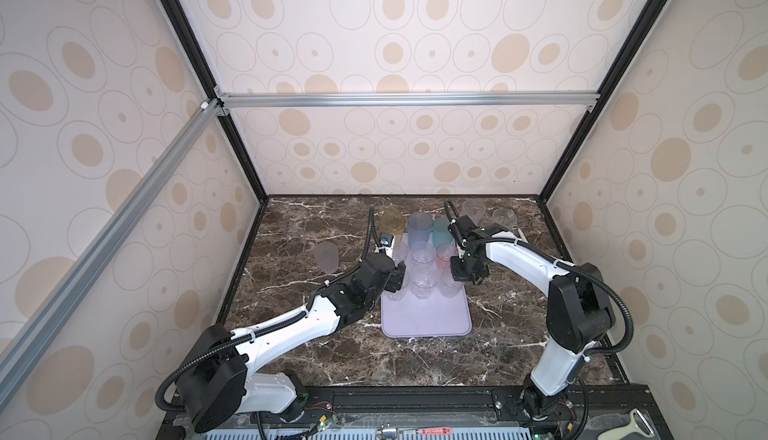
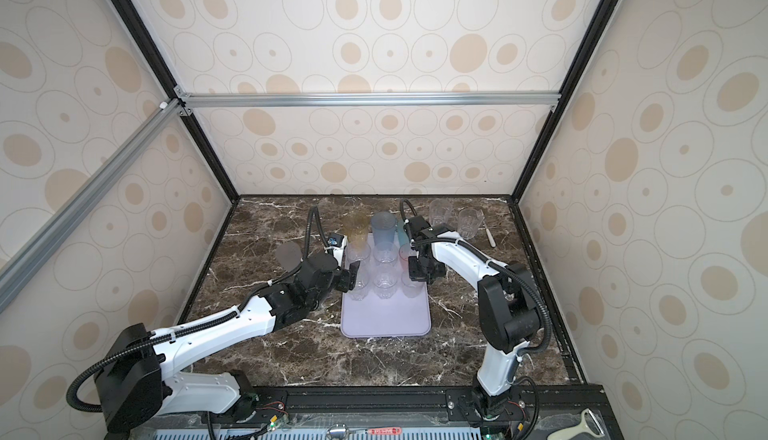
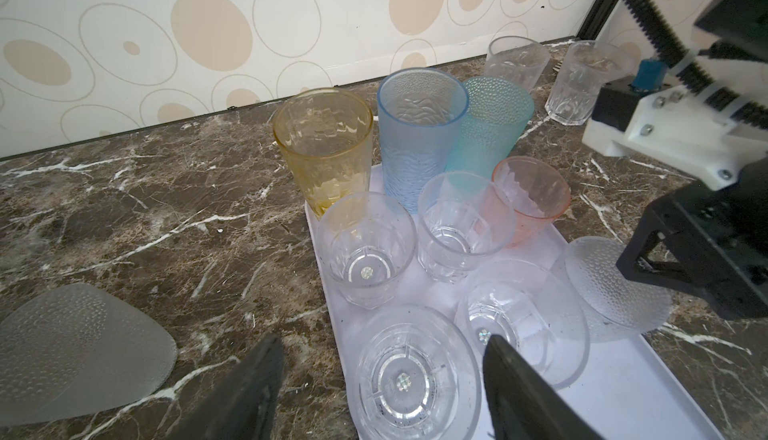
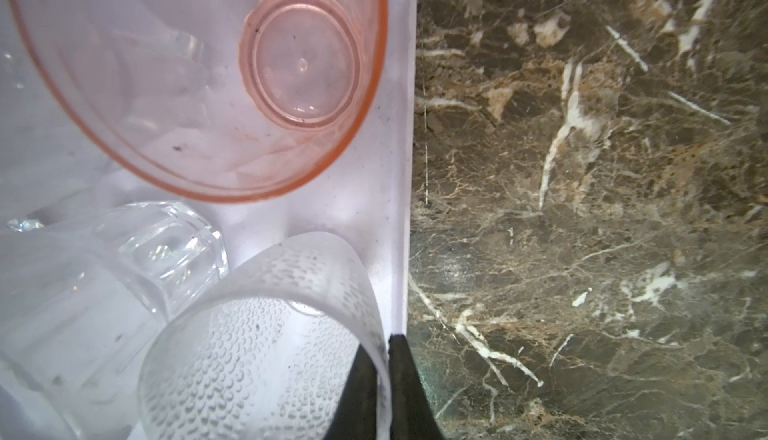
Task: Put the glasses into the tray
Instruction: 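Lower the frosted cup onto the tray and open the right gripper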
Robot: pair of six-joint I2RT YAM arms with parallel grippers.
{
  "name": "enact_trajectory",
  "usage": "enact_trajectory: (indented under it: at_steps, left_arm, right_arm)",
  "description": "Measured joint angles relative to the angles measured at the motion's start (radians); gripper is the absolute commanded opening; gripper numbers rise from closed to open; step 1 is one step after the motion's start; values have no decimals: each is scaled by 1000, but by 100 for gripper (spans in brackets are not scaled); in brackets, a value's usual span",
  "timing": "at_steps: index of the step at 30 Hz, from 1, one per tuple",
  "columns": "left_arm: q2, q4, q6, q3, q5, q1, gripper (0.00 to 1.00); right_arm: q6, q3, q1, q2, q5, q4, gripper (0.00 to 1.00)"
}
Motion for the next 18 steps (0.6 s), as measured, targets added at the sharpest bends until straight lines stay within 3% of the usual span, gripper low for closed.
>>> enact_trajectory:
  at_steps: [7,18]
  left_arm:
    - [0,0,-5,0,0,3,77]
    - [-8,-29,-8,0,-40,39,84]
  right_arm:
    - [0,0,0,3,-10,4,32]
    - [2,78,-8,-131,-73,-28,38]
